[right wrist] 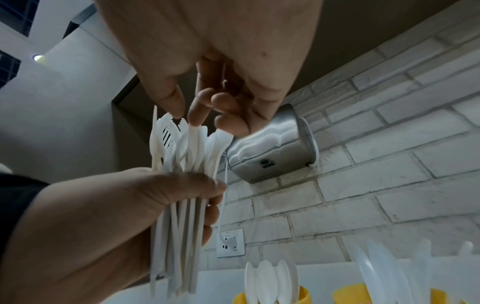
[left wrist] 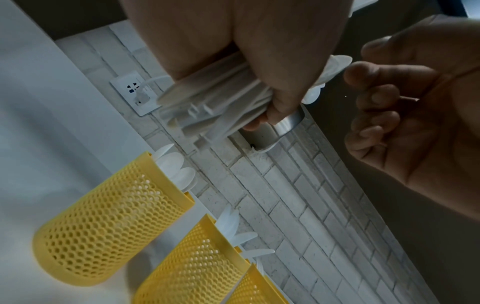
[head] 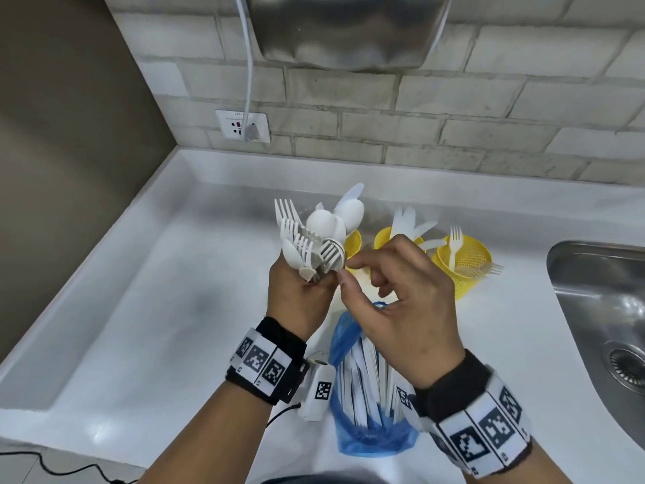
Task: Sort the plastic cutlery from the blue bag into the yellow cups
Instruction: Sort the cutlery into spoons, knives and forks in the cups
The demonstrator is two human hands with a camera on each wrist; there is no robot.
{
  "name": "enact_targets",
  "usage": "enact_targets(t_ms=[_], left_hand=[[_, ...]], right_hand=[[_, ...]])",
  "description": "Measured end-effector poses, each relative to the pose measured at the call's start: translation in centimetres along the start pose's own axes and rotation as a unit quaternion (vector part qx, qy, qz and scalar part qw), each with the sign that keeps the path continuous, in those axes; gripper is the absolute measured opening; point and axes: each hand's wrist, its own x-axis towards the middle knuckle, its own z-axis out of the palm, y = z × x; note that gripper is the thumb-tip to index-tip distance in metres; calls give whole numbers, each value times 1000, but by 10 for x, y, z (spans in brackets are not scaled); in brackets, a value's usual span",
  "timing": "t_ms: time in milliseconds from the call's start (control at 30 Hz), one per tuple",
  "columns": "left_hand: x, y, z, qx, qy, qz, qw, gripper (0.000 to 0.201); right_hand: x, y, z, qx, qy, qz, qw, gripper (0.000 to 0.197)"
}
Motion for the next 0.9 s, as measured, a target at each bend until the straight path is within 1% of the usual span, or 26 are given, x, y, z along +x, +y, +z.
enact_targets(t_ms=[67, 133, 200, 233, 267, 333, 400, 467, 533, 700, 800, 833, 900], left_hand=[[0, 2, 1, -4, 5, -1, 1000, 37], [1, 4, 1, -30, -2, 3, 1000, 42], [0, 8, 1, -45, -4, 3, 999, 53], [0, 8, 0, -43, -4, 4, 999, 55], [1, 8, 0, -40, -4, 1, 999, 51], [0, 10, -1, -35, -9, 3, 999, 40], [0, 12, -2, -27, -20, 9, 999, 36], [-1, 15, -2, -30, -26, 4, 999, 34], [-2, 17, -2, -39, -29, 3, 999, 33], [-3, 18, -3, -55, -35, 1, 998, 36], [-6, 17, -3, -58, -39, -11, 997, 30], [-6, 17, -3, -57, -42, -17, 997, 27], [-7, 17, -3, -55, -44, -27, 997, 20]], right_hand=[[2, 3, -1, 11, -3, 11, 1000, 10], [5, 8, -1, 28, -6, 28, 999, 17], [9, 14, -3, 43, 4, 60, 997, 23], [12, 17, -4, 60, 9, 82, 995, 25], [16, 19, -5, 82, 7, 104, 991, 26], [23, 23, -6, 119, -21, 128, 984, 21], [28, 25, -7, 135, -49, 133, 981, 11], [30, 25, -7, 160, -57, 138, 976, 6], [31, 25, -7, 203, -53, 148, 966, 5], [34, 17, -17, 289, -13, 160, 944, 3], [41, 10, -27, 332, 28, 150, 931, 4], [44, 8, -32, 353, 51, 149, 922, 4], [51, 6, -43, 406, 105, 159, 894, 6]])
